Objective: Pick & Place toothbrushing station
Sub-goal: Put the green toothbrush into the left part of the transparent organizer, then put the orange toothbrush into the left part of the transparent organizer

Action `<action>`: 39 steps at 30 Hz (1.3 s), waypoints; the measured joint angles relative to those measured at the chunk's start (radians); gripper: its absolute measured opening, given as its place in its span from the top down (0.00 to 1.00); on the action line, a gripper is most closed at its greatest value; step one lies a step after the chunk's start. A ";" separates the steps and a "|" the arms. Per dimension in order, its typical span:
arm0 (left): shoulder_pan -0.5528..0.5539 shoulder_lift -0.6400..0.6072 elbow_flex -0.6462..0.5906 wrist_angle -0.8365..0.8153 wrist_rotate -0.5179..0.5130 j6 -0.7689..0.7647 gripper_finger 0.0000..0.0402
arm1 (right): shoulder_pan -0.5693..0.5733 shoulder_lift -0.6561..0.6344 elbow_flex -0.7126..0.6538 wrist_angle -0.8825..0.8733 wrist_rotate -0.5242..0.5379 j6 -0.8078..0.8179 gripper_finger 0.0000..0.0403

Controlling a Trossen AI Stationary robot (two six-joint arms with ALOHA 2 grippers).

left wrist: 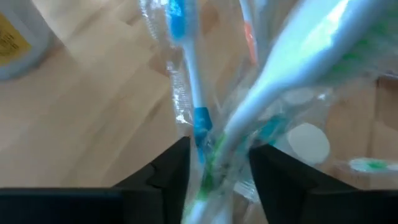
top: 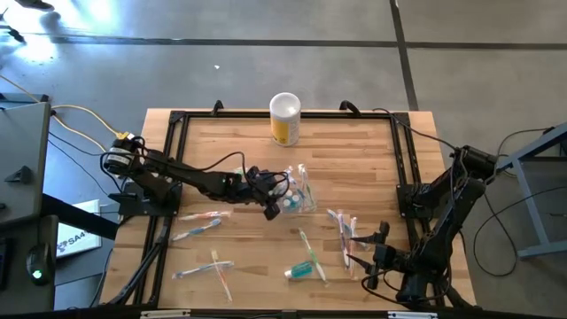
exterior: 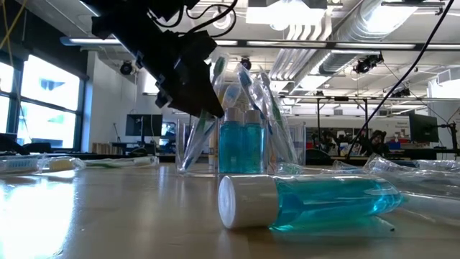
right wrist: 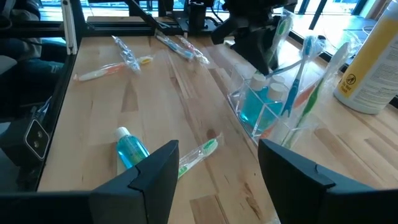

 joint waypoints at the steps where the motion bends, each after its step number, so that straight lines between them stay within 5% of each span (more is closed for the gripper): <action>1: 0.000 0.000 0.000 -0.002 0.019 -0.016 0.57 | 0.000 0.000 0.000 0.000 0.000 0.000 0.47; 18: 0.000 -0.001 0.280 -0.455 0.051 -0.064 0.54 | 0.000 0.000 0.000 0.000 0.000 0.000 0.47; 29: -0.086 -0.002 0.648 -1.094 0.055 -0.144 0.54 | 0.000 0.000 0.000 0.001 -0.022 0.000 0.47; 35: -0.208 -0.002 0.659 -1.323 0.045 -0.363 0.54 | 0.000 0.026 0.000 0.007 -0.024 0.006 0.47; 39: -0.256 0.009 0.578 -1.332 0.044 -0.396 0.54 | -0.001 0.059 0.000 0.024 -0.023 0.008 0.47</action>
